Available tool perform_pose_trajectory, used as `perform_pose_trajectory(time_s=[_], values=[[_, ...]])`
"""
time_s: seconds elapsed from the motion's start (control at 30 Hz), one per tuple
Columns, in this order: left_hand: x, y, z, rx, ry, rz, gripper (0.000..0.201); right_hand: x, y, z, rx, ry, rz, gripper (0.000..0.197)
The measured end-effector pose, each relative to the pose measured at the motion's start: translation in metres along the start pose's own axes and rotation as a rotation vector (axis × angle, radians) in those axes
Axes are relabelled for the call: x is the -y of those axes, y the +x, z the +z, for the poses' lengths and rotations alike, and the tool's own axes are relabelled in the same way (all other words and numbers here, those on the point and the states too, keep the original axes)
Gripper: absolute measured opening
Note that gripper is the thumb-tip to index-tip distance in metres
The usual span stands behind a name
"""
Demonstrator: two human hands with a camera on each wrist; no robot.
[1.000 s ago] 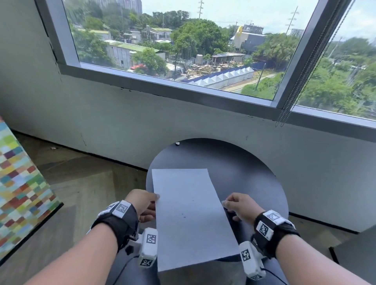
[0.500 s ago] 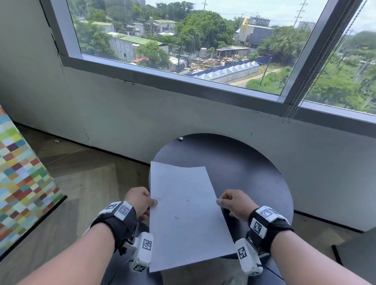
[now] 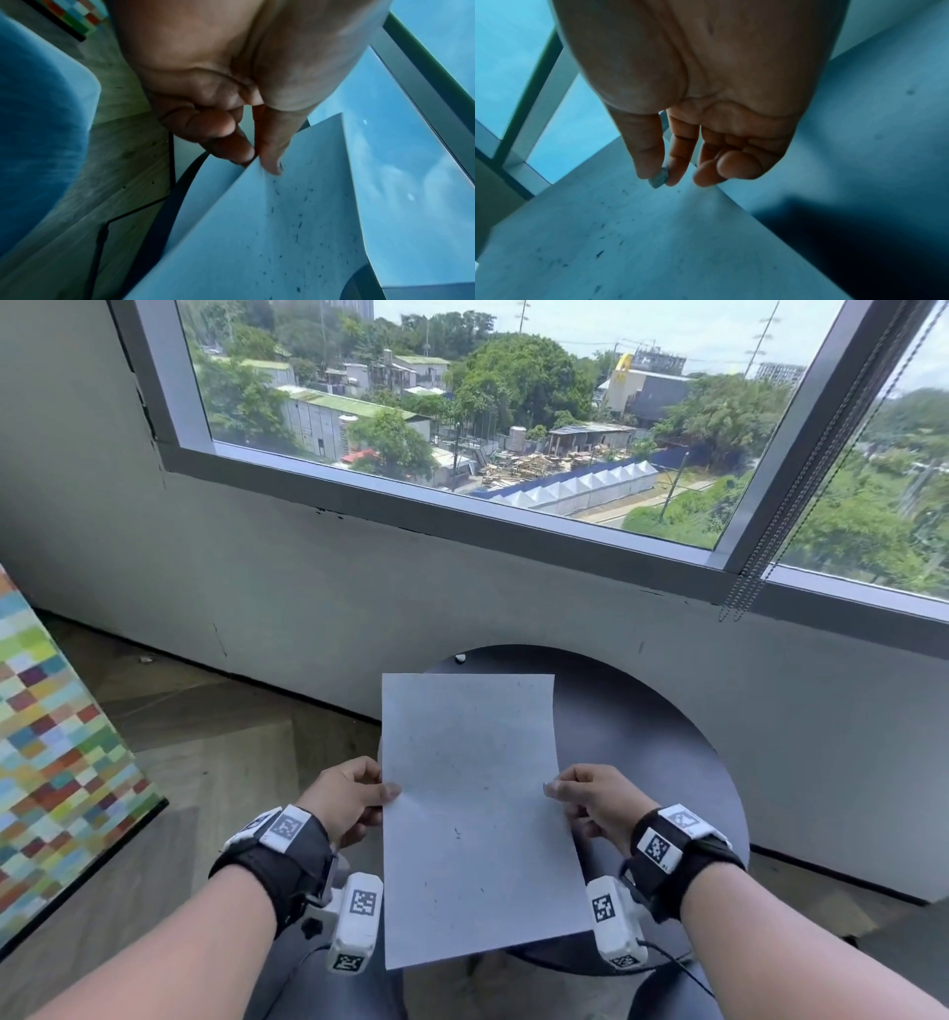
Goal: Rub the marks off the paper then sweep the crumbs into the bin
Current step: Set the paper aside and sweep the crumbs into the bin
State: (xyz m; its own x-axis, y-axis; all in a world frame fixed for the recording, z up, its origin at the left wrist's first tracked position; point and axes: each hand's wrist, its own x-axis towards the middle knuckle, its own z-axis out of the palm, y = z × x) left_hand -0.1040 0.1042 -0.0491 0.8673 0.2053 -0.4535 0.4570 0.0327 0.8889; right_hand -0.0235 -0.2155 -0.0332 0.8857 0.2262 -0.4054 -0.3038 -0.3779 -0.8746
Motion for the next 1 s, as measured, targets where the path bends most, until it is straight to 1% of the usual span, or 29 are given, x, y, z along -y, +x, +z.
perform_pose_trajectory(time_s=[0.07, 0.13, 0.23, 0.33, 0.4, 0.5, 0.57, 0.6, 0.67, 0.7, 0.73, 0.8, 0.9, 0.97, 1.0], values=[[-0.01, 0.003, 0.001, -0.028, 0.012, 0.057, 0.014, 0.011, 0.001, -0.003, -0.052, -0.057, -0.081, 0.016], [-0.025, 0.005, 0.004, -0.072, 0.02, 0.137, 0.017, 0.029, -0.001, -0.004, -0.107, -0.105, -0.175, 0.017], [-0.055, 0.006, 0.009, -0.131, -0.008, 0.287, 0.027, 0.058, -0.012, -0.006, -0.169, -0.127, -0.308, 0.015], [-0.082, -0.001, 0.009, -0.18, -0.021, 0.441, 0.029, 0.079, -0.025, -0.008, -0.252, -0.182, -0.437, 0.016], [-0.094, -0.011, 0.01, -0.214, -0.004, 0.543, 0.028, 0.086, -0.038, -0.007, -0.323, -0.256, -0.53, 0.017], [-0.097, -0.027, 0.013, -0.271, 0.056, 0.673, 0.027, 0.083, -0.061, 0.003, -0.416, -0.325, -0.689, 0.009], [-0.082, -0.029, 0.013, -0.26, 0.128, 0.671, 0.026, 0.069, -0.066, 0.01, -0.422, -0.381, -0.708, 0.009], [-0.073, -0.03, 0.012, -0.238, 0.167, 0.632, 0.026, 0.06, -0.065, 0.012, -0.408, -0.42, -0.677, 0.01], [-0.055, -0.031, 0.011, -0.199, 0.25, 0.548, 0.035, 0.045, -0.063, 0.016, -0.39, -0.48, -0.593, 0.011], [-0.051, -0.031, 0.011, -0.196, 0.267, 0.526, 0.038, 0.043, -0.062, 0.016, -0.396, -0.482, -0.578, 0.011], [-0.052, -0.033, 0.012, -0.21, 0.269, 0.532, 0.036, 0.045, -0.062, 0.016, -0.41, -0.473, -0.593, 0.011], [-0.061, -0.038, 0.014, -0.252, 0.244, 0.598, 0.027, 0.054, -0.067, 0.016, -0.446, -0.433, -0.678, 0.01], [-0.079, -0.048, 0.014, -0.32, 0.203, 0.762, 0.029, 0.073, -0.08, 0.014, -0.514, -0.357, -0.831, 0.008], [-0.079, -0.048, 0.012, -0.37, 0.234, 0.833, 0.032, 0.073, -0.083, 0.013, -0.535, -0.357, -0.864, 0.007], [-0.072, -0.046, 0.011, -0.377, 0.284, 0.832, 0.033, 0.067, -0.081, 0.013, -0.528, -0.389, -0.842, 0.007]])
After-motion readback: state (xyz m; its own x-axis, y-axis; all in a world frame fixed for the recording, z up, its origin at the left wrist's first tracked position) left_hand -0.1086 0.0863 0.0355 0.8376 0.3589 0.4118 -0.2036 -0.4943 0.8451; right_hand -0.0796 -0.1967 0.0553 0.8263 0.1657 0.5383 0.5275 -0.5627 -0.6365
